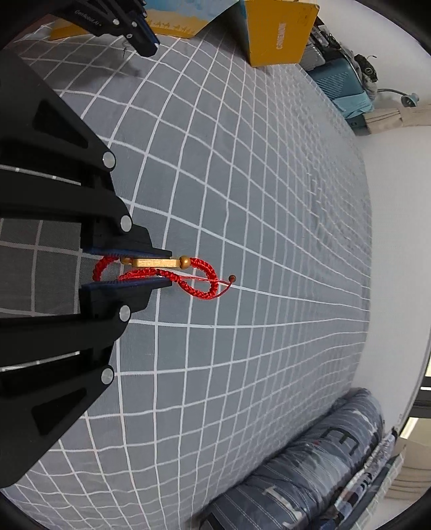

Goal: Organize jewelry
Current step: 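Grasp the pearl strand with the left tool while the right tool grasps the red string bracelet, then carry the pearl strand and red string bracelet over the white box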

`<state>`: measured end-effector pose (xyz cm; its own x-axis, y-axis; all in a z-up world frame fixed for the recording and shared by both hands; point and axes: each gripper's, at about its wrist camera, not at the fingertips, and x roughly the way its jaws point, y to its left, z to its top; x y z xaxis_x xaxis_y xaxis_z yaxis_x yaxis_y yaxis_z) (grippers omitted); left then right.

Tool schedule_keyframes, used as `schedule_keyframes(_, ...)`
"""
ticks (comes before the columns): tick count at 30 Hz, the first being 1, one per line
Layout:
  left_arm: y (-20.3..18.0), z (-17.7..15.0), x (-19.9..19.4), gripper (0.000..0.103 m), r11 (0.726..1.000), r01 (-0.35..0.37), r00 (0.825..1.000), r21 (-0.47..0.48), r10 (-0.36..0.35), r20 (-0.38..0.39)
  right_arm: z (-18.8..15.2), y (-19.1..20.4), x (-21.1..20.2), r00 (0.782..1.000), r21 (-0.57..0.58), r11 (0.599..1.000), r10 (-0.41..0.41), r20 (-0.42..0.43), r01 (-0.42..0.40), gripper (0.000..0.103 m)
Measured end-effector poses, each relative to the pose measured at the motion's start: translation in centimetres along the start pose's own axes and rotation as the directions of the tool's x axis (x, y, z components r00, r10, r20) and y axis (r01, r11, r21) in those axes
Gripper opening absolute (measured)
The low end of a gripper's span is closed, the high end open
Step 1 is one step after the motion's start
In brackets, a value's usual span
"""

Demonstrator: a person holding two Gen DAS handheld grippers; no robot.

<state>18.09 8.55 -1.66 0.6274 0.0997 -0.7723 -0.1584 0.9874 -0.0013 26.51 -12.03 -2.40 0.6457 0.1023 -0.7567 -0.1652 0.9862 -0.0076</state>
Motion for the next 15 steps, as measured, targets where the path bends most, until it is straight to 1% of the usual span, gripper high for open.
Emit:
schedule_keyframes(5,0.3,0.2,-1.8,0.011,1.000,-0.008,0.998,-0.011,0.009,0.056,-0.1,0.3,-1.6,0.999,-0.006,1.000,-0.020,0.039,0.021,0.010)
schedule_keyframes(15,0.3,0.3,-5.1,0.011,1.000,-0.029,0.994,-0.001,0.029,0.102,-0.5,0.6,-5.3,0.996,0.006,0.999,-0.032,0.082,0.032,0.010)
